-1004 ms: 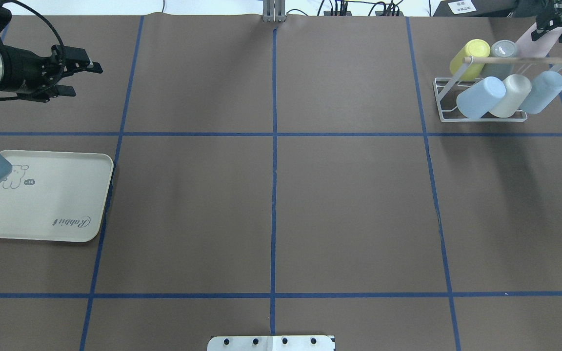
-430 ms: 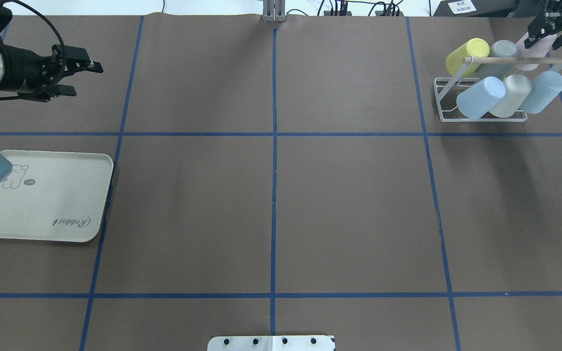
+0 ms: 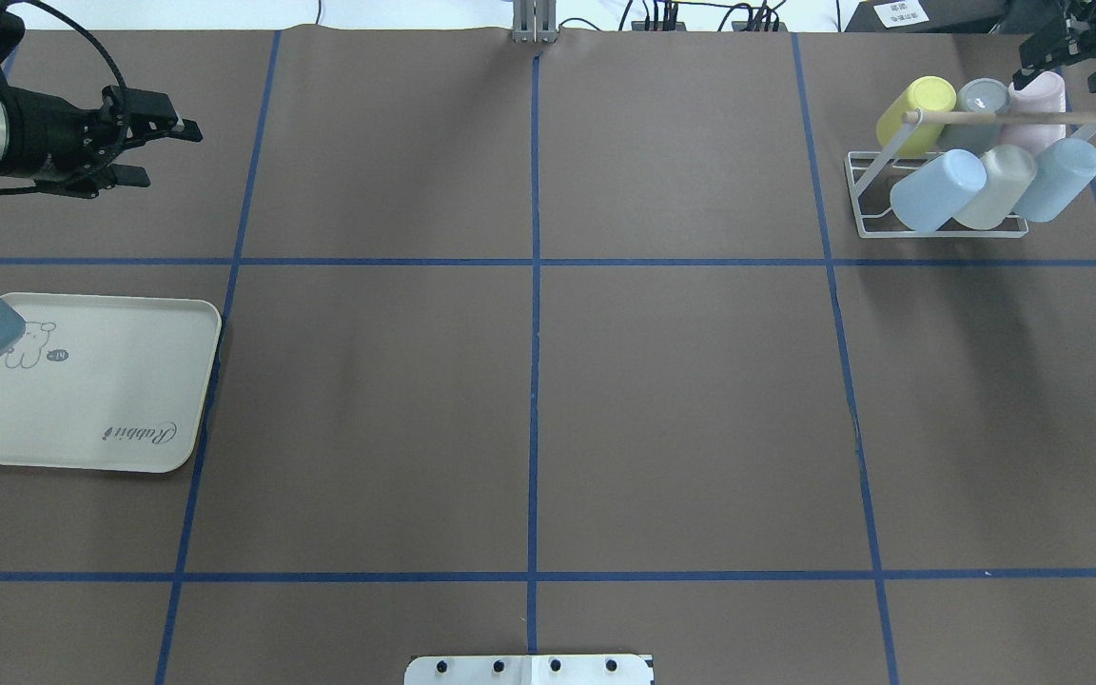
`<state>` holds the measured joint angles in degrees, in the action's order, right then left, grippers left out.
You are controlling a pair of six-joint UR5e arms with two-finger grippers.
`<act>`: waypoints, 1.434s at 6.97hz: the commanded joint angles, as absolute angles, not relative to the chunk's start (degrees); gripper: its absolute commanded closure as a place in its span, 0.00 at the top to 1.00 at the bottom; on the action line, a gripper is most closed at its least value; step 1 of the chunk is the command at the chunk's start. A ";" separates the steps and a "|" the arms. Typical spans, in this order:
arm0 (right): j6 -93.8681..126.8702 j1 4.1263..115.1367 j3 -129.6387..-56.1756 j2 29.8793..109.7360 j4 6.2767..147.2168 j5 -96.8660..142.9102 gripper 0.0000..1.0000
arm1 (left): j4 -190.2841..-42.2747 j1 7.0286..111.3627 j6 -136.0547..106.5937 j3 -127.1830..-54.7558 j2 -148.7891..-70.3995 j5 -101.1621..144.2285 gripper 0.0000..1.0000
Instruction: Transfer IKEA cup to right arm and place on rack
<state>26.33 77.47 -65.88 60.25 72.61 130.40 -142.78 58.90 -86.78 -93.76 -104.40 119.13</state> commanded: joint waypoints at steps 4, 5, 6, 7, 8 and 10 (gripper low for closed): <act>26.37 80.40 -75.38 63.52 73.30 132.96 0.99 | -121.24 67.48 -49.67 -101.23 -96.89 119.88 1.00; 26.37 81.90 -79.06 66.68 73.39 134.20 0.99 | -119.55 70.02 -41.22 -101.16 -94.42 121.88 1.00; 26.28 82.78 -83.80 70.80 75.13 134.64 0.99 | -119.27 73.36 -32.87 -100.55 -90.83 124.25 1.00; 26.19 83.49 -89.68 74.84 79.41 134.65 0.99 | -115.27 76.87 -24.78 -99.94 -89.23 127.06 1.00; 25.93 83.58 -96.09 79.84 82.06 134.39 0.99 | -108.26 80.30 -15.56 -99.93 -88.60 128.74 1.00; 23.05 83.76 -103.60 88.21 82.71 134.38 0.99 | -95.67 84.71 -7.75 -100.02 -88.59 132.61 1.00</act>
